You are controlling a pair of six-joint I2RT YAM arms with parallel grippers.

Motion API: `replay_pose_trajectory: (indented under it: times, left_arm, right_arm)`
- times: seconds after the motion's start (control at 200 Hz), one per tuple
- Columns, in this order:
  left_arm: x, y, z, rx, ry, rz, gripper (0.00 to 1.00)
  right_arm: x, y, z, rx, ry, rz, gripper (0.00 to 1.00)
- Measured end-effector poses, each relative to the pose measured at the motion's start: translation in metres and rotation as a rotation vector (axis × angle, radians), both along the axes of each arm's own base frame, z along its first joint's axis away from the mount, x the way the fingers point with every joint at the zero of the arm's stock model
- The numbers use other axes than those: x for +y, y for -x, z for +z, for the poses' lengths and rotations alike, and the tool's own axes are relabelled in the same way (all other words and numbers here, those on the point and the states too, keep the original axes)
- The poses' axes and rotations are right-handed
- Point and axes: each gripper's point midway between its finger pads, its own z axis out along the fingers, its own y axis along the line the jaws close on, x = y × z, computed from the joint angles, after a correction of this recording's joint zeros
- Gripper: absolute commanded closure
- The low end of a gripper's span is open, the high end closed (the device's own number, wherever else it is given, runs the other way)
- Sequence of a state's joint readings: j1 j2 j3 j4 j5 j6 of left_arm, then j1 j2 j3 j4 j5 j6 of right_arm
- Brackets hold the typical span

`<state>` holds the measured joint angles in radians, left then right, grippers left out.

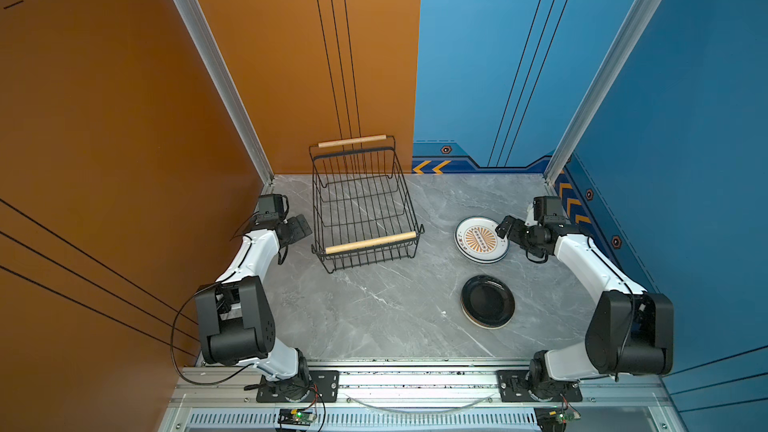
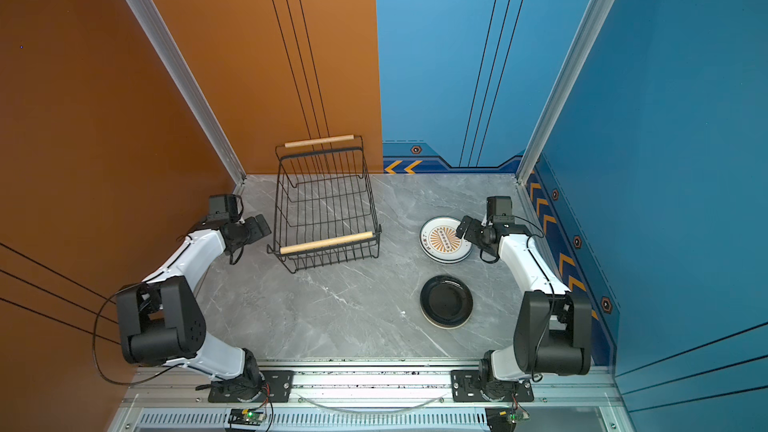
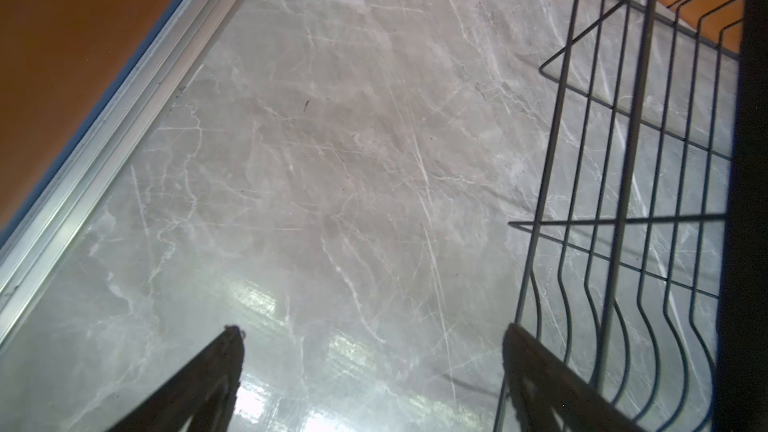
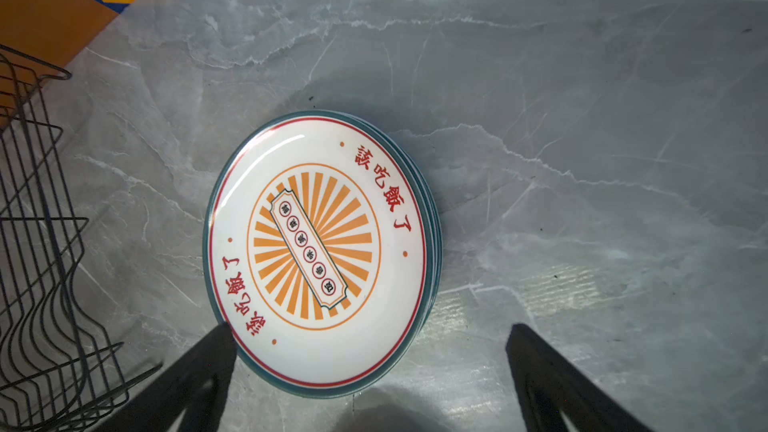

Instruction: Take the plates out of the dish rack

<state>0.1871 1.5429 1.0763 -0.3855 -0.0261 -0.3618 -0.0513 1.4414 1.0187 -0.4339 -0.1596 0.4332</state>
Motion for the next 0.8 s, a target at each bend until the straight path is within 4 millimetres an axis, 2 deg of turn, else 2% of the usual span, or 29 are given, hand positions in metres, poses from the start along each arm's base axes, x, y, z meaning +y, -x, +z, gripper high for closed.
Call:
replay_pose_trajectory:
  times: [0.16, 0.27, 0.37, 0.496, 0.606, 0.801]
  left_arm:
    - [-0.008, 0.003, -0.019, -0.018, -0.01, -0.016, 0.02]
    - [-0.009, 0.004, -0.025, -0.064, -0.024, -0.019, 0.02]
    - [-0.012, 0.007, -0.02, -0.129, -0.099, -0.042, 0.02]
    - [-0.028, 0.008, -0.007, -0.244, -0.223, -0.116, 0.02]
    - [-0.037, 0.01, -0.009, -0.304, -0.277, -0.164, 0.02]
    - [-0.038, 0.009, -0.008, -0.382, -0.349, -0.195, 0.02]
  right_arm:
    - [-0.011, 0.0, 0.022, -0.148, 0.085, -0.049, 0.0]
    - [-0.018, 0.002, 0.03, -0.241, 0.18, -0.085, 0.0]
    - [-0.022, 0.007, 0.027, -0.294, 0.271, -0.094, 0.0]
    - [-0.031, 0.009, 0.02, -0.34, 0.353, -0.121, 0.0]
    - [-0.037, 0.01, 0.015, -0.377, 0.406, -0.13, 0.0]
    - [-0.035, -0.001, 0.005, -0.412, 0.461, -0.096, 0.0]
